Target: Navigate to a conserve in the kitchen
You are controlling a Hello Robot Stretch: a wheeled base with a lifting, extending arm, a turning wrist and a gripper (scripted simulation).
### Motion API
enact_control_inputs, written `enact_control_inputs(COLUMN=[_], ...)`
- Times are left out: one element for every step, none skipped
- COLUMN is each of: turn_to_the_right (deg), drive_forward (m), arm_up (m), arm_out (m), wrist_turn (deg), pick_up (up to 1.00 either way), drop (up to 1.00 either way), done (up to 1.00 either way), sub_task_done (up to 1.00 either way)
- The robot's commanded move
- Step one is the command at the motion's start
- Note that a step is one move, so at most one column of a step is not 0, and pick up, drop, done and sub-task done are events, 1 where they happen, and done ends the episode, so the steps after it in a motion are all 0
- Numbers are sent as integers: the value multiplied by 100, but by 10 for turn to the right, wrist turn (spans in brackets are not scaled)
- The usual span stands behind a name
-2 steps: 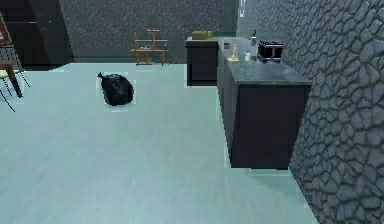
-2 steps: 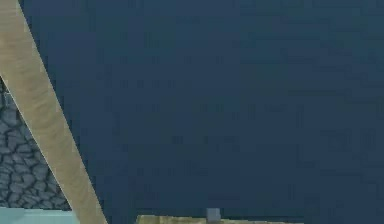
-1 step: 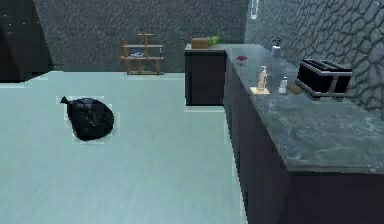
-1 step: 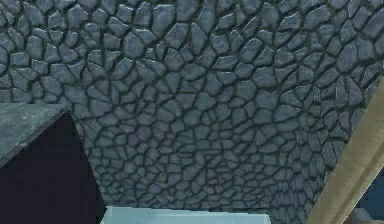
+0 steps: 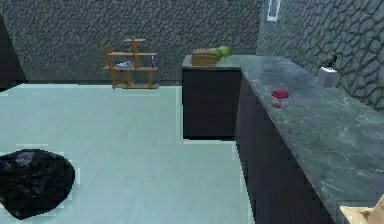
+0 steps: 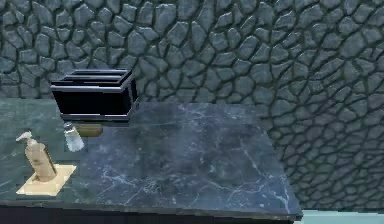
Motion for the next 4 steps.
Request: enact_control_inputs(turn_to_the_right=[-90, 0, 450, 0], drive_forward=[0, 40, 0, 0], arm_up=[0, 0, 0, 0], arm_out=[0, 0, 0, 0], wrist_turn=[0, 0, 0, 0], pick_up=[0, 0, 0, 0], drop=[0, 0, 0, 0], done=[0, 0, 0, 100], sub_task_done=[0, 0, 0, 0])
